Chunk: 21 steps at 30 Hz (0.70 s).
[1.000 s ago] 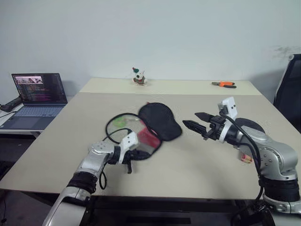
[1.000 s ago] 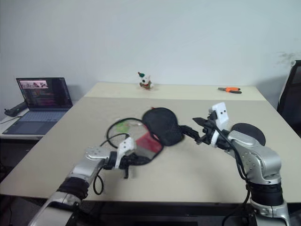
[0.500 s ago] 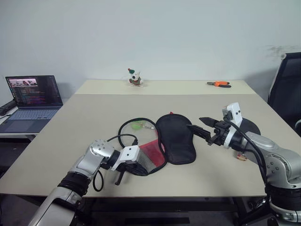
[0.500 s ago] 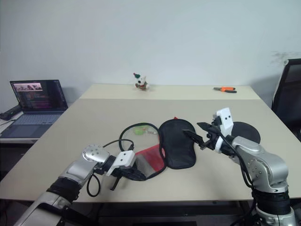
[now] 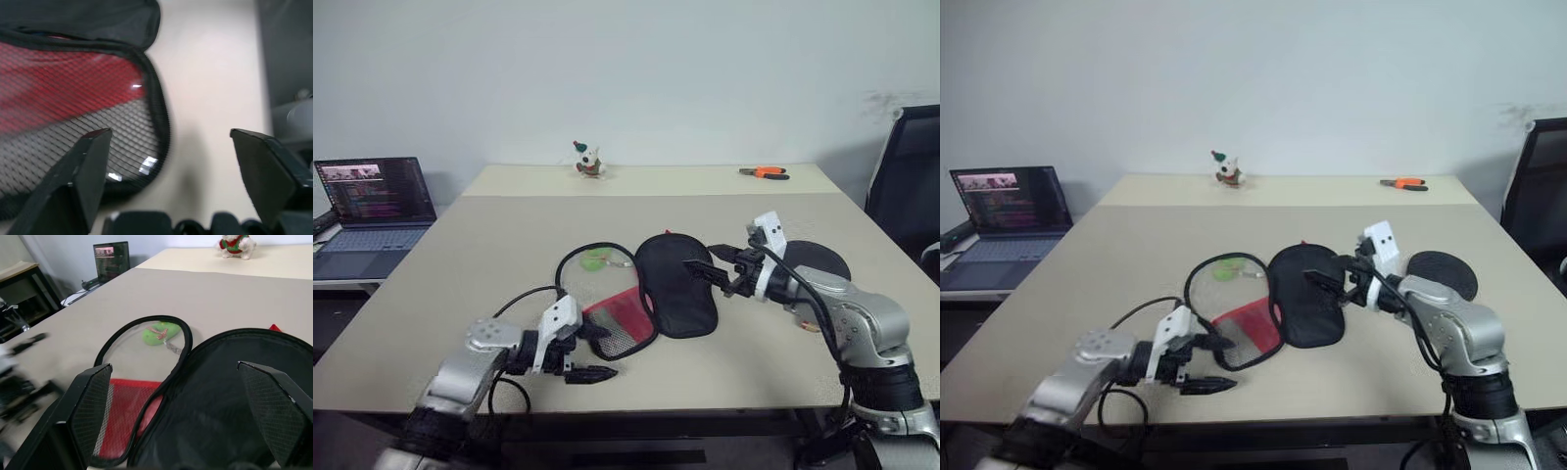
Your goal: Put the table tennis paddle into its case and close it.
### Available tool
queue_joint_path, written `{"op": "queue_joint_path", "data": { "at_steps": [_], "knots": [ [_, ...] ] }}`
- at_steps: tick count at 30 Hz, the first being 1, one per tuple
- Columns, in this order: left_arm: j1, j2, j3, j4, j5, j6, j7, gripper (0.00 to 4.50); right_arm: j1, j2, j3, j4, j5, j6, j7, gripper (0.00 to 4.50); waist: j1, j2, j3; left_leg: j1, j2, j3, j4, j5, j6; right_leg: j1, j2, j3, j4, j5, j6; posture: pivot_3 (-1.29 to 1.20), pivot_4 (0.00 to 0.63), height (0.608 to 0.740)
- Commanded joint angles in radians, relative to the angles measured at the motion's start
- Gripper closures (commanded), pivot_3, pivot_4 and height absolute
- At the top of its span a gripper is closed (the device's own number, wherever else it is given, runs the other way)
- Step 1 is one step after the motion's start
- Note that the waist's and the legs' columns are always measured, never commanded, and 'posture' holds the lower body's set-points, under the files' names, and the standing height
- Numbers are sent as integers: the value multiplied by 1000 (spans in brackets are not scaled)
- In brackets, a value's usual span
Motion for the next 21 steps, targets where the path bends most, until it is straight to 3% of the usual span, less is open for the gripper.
{"op": "queue_joint_path", "data": {
  "at_steps": [1,6,11,14,21],
  "knots": [
    [25,9,115,-145,-126,123,74,455,-56,36,-25,69,-27,-23,-49,0,2,0,0,0,0,0,0,0,0,0,0,0,0,0,0,0,150,740],
    [44,16,173,-195,-159,155,149,455,-159,120,-91,265,-90,-46,-207,0,4,0,0,1,-1,0,1,0,0,1,0,-1,0,1,-1,0,150,740],
    [15,-1,199,-175,-152,150,244,455,-232,133,-72,439,-205,-106,-287,0,4,0,0,1,-2,3,0,0,-1,0,1,0,0,1,-1,0,150,740],
    [-14,-30,246,-143,-159,147,334,455,-234,122,-61,526,-249,-112,-289,0,4,0,0,1,-2,2,-1,0,-1,0,1,0,0,1,-1,0,150,740],
    [8,-10,261,-187,-218,203,340,455,-202,108,-66,595,-255,-56,-212,0,0,0,0,1,-2,4,-2,0,0,0,1,0,0,1,-1,0,150,740]
  ]
}}
